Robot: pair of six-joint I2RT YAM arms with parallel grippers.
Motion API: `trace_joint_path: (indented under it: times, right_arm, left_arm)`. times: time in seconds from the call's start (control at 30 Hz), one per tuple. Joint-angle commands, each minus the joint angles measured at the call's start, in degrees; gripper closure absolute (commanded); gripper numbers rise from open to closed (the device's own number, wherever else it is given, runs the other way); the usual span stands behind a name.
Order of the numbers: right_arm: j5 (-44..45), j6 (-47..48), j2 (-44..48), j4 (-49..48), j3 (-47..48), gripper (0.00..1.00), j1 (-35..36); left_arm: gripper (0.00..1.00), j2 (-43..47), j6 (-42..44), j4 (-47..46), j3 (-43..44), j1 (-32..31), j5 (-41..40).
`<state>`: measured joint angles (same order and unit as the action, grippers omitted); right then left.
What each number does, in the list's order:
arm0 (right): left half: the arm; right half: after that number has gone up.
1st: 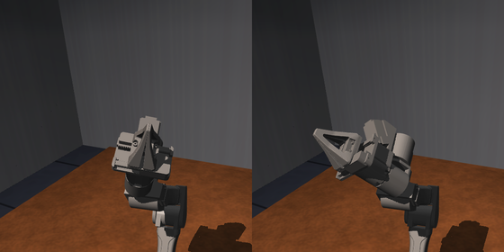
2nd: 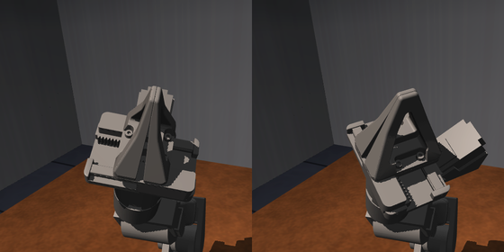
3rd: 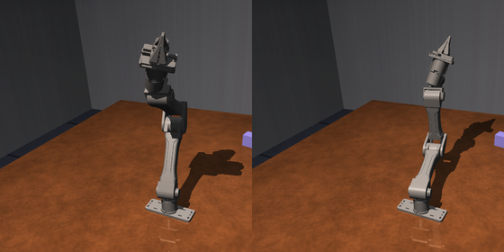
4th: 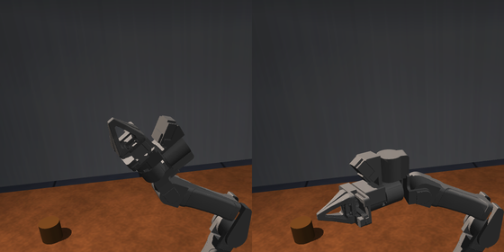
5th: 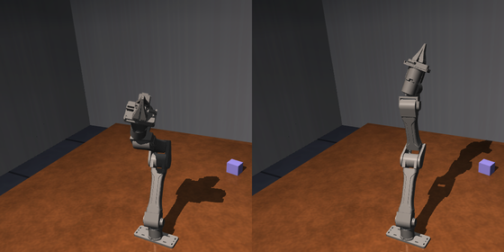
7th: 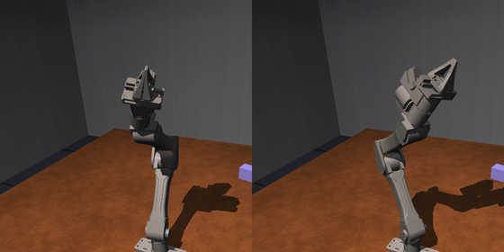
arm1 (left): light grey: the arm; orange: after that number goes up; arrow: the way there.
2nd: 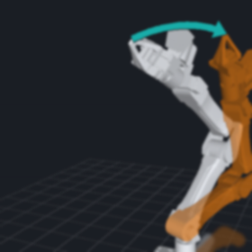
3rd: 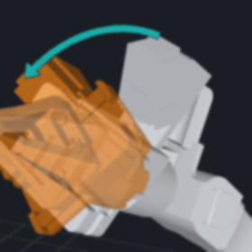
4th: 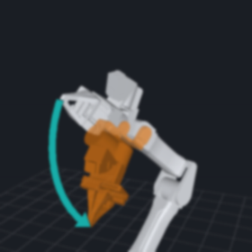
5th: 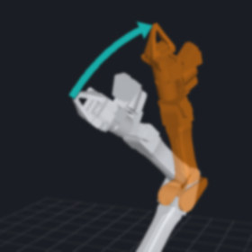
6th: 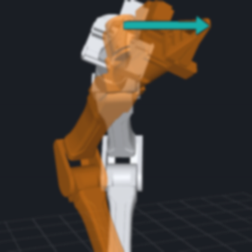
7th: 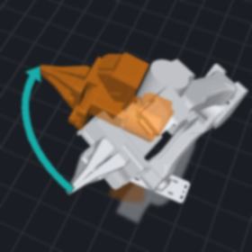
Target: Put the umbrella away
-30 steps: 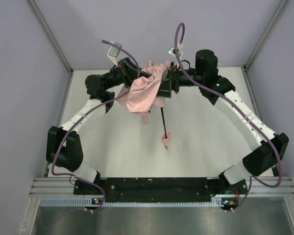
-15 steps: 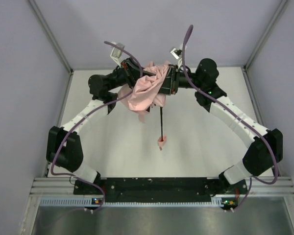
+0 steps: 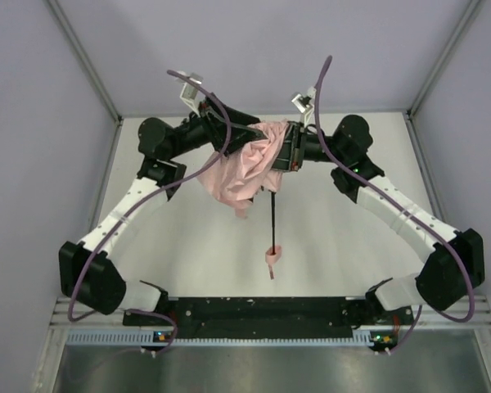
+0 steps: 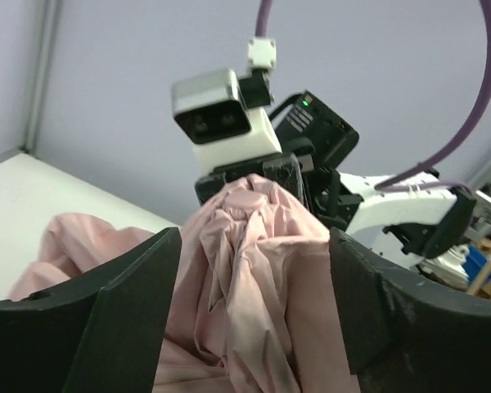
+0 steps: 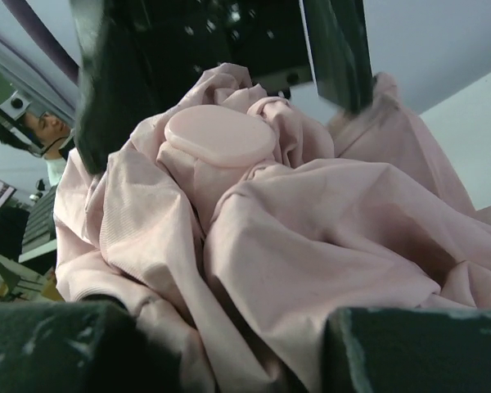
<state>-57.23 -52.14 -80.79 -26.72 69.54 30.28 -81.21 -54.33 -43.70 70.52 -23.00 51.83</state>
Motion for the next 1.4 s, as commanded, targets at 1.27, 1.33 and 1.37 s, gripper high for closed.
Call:
trace_joint_path:
  times: [1.27,1.33,1.37]
  right_arm:
    - [-14.64,11.36,-6.30,33.06,13.68,1.00,-6.55]
    - [-17.99,10.23,-7.09,30.17,15.53,1.00,-6.73]
    - [-19.13,9.35,-7.44,28.67,15.89,1.00,-7.16]
  left_arm:
    - [1.00,8.62,29.19,51.96,-1.52,4.11,-13.34]
    - [1.00,8.96,29.36,52.49,-3.45,4.54,-15.69]
    - [1.00,9.31,29.45,53.45,-4.33,4.81,-16.93]
